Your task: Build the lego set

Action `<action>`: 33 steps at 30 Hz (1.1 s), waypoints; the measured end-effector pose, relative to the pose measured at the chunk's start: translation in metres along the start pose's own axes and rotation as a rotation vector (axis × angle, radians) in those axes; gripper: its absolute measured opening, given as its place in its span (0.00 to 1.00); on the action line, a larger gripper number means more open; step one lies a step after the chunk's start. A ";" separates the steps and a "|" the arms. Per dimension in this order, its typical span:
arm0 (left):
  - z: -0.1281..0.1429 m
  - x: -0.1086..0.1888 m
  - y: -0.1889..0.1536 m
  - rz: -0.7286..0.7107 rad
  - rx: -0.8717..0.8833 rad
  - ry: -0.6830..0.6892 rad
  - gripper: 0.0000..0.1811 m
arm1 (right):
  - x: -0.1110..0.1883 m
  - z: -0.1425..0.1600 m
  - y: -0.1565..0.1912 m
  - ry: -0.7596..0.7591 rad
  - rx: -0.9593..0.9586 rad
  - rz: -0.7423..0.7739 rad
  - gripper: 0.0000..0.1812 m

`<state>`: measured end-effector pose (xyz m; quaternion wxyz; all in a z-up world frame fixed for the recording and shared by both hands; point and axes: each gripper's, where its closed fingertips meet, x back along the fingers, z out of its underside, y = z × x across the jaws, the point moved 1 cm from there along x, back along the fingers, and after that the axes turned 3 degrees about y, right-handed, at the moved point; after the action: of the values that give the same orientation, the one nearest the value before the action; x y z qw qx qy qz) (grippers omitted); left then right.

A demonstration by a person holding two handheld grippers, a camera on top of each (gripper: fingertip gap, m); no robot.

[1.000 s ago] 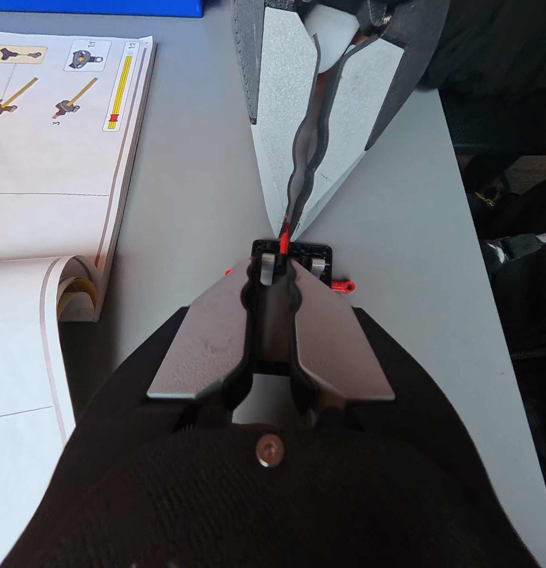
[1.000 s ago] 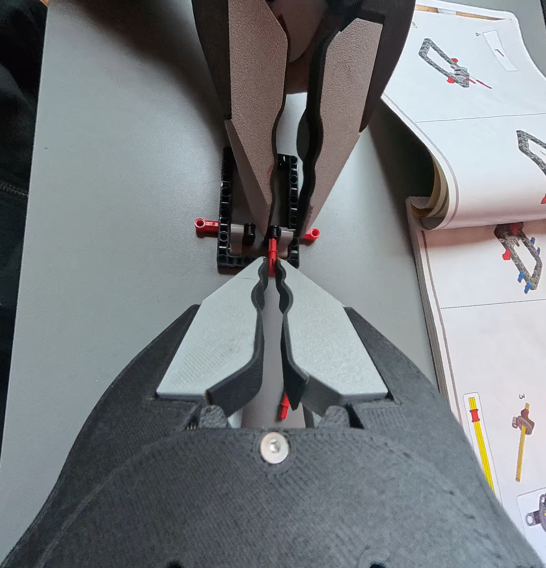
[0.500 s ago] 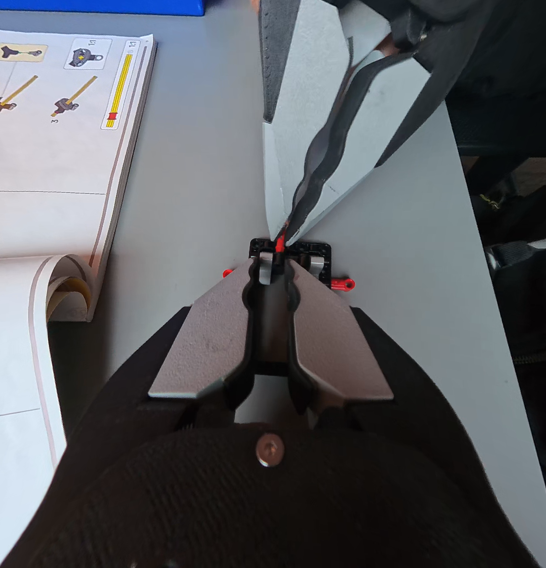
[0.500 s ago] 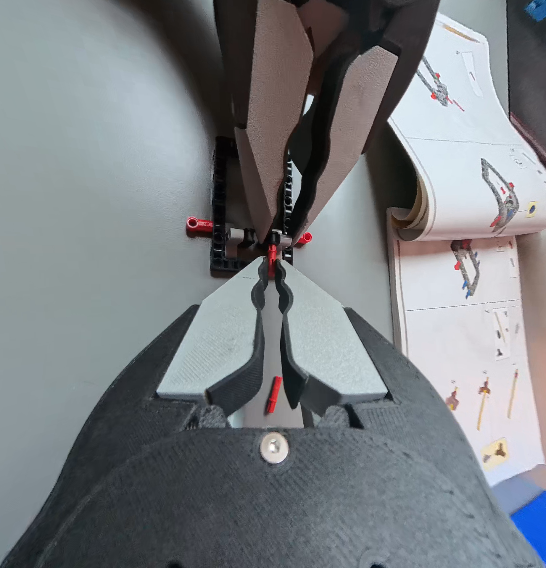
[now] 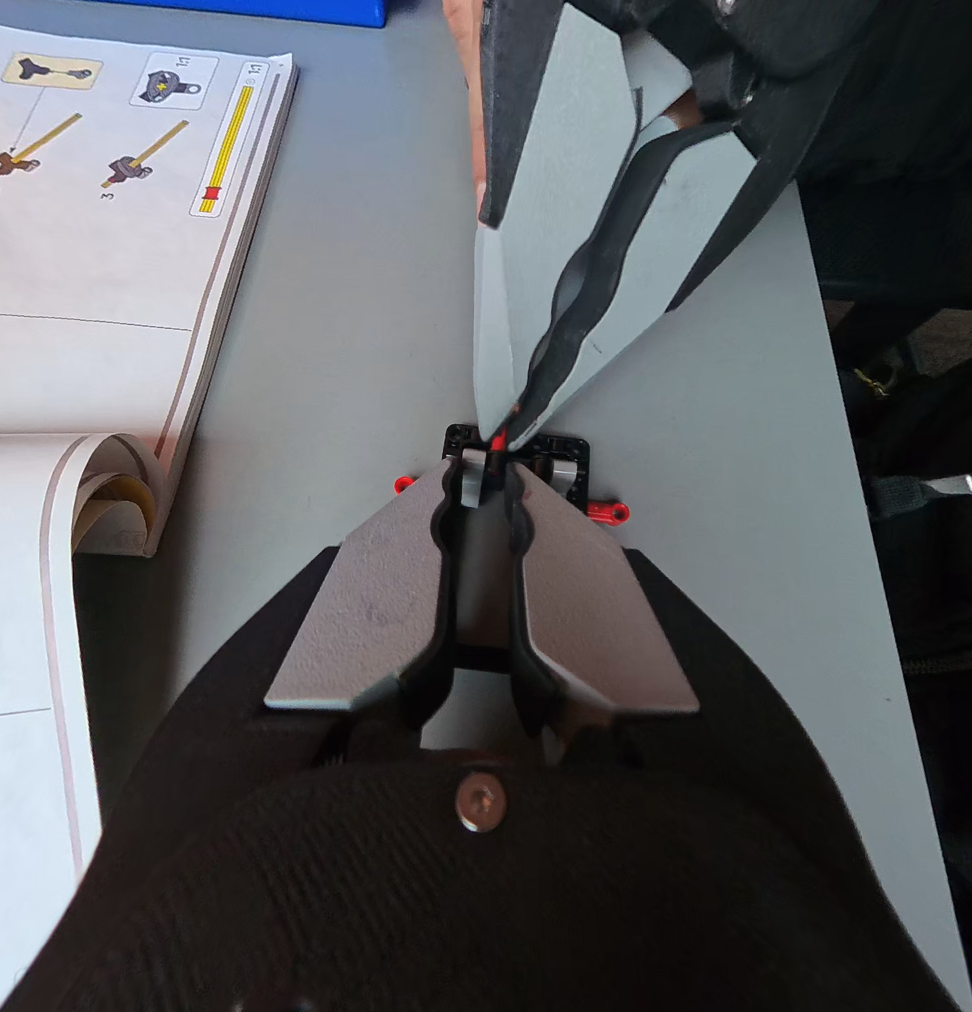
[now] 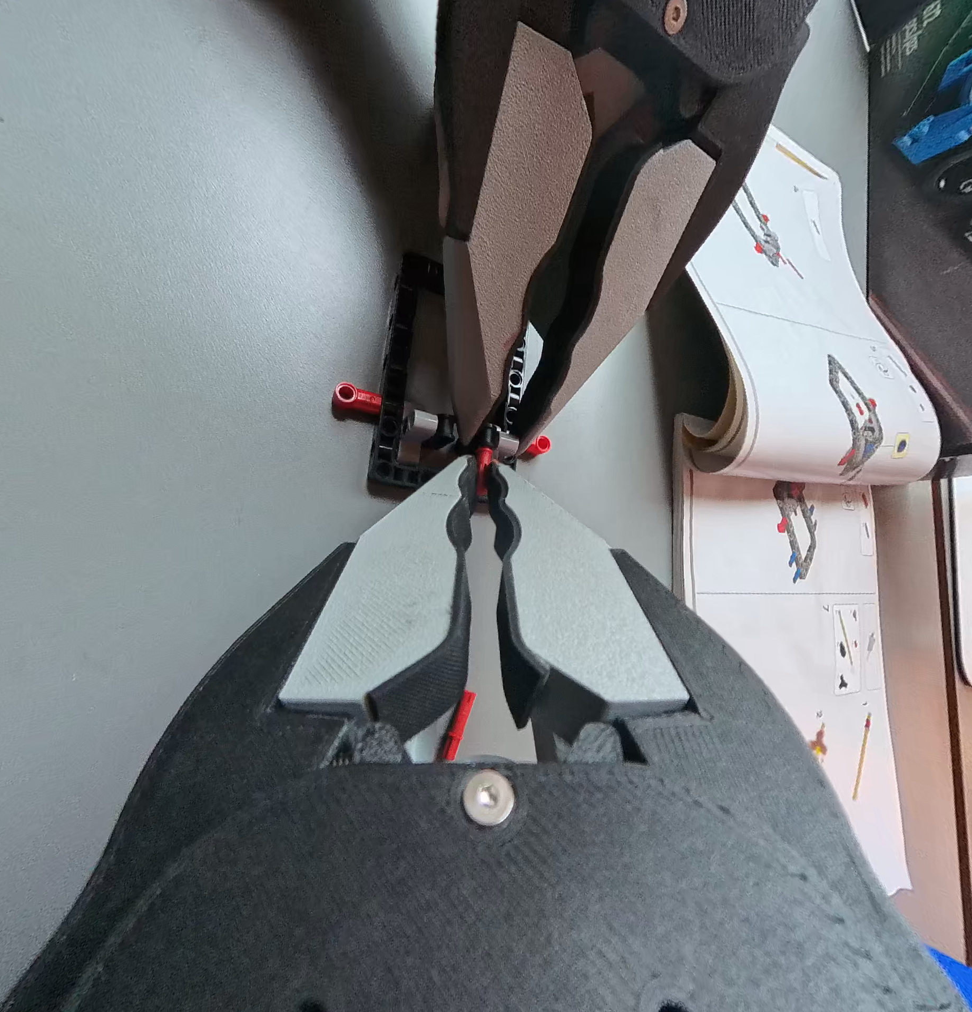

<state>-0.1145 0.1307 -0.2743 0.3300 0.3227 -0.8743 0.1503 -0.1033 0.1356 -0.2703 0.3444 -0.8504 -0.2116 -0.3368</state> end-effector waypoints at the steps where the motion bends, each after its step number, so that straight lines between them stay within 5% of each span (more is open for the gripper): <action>1: 0.000 0.000 0.000 -0.002 0.001 0.000 0.08 | 0.000 -0.001 0.000 0.003 0.012 0.005 0.00; 9: -0.001 -0.001 0.001 -0.019 0.004 -0.005 0.08 | 0.008 0.004 -0.005 -0.057 -0.086 0.000 0.03; 12: -0.001 -0.001 0.001 -0.014 0.011 -0.007 0.08 | 0.036 0.027 -0.018 -0.070 -0.223 0.072 0.13; 14: -0.001 0.000 0.003 -0.016 0.030 -0.011 0.08 | 0.053 0.043 -0.008 -0.102 -0.357 -0.009 0.14; 20: -0.015 0.014 0.002 0.019 0.057 -0.085 0.18 | 0.049 0.088 0.007 0.041 -0.461 -0.012 0.13; 23: -0.017 0.020 0.005 -0.004 0.065 -0.099 0.18 | 0.048 0.089 0.009 0.029 -0.448 -0.028 0.01; 29: -0.032 0.019 -0.001 -0.048 0.014 -0.097 0.17 | 0.048 0.079 0.002 -0.007 -0.400 0.029 0.01; 33: -0.048 0.001 -0.008 -0.187 -0.216 -0.021 0.14 | 0.053 0.046 0.008 -0.082 -0.334 -0.007 0.00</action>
<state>-0.0867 0.1471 -0.2377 0.3663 0.3671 -0.8548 0.0204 -0.0427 0.1705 -0.2600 0.1882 -0.9080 -0.1698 -0.3336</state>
